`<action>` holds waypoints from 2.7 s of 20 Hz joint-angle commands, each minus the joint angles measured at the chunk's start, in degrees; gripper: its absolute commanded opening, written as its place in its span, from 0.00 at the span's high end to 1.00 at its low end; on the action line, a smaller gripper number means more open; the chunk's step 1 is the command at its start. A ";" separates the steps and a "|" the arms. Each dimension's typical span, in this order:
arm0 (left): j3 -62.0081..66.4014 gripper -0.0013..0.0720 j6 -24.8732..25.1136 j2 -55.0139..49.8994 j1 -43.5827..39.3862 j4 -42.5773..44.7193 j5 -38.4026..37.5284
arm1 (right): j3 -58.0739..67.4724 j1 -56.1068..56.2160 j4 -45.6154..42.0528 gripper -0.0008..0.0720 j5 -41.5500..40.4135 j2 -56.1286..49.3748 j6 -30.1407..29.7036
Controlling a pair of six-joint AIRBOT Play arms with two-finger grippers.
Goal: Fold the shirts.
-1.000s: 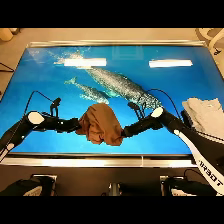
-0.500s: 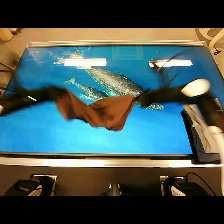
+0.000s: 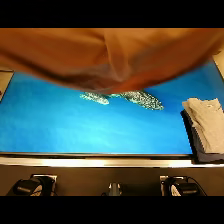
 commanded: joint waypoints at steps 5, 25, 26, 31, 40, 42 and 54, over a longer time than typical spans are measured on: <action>1.60 0.95 -5.33 -4.50 0.02 19.06 -4.50 | 1.03 -0.17 -13.40 0.95 34.49 -3.89 6.49; -40.85 0.95 -5.27 -19.89 0.00 10.25 -7.58 | -28.55 -0.07 8.74 0.07 21.90 -39.21 5.33; -40.85 0.95 -5.29 -19.69 0.00 10.25 -7.58 | -28.63 0.13 10.16 0.07 29.40 -37.86 4.76; -40.85 0.95 -5.27 -19.10 -0.02 10.25 -9.42 | -40.87 9.60 2.54 0.07 24.63 -29.51 13.51; -40.85 0.95 -5.25 -19.04 -0.02 10.25 -12.48 | -53.09 23.47 7.32 0.06 0.02 -33.14 27.65; -40.85 0.95 -5.25 -18.88 -0.02 10.25 -12.48 | -53.09 23.47 10.97 0.06 -0.66 -36.04 28.65; -40.85 0.95 -5.27 -17.07 -0.02 10.25 -12.28 | -53.02 23.45 26.03 0.80 -14.03 -40.92 30.97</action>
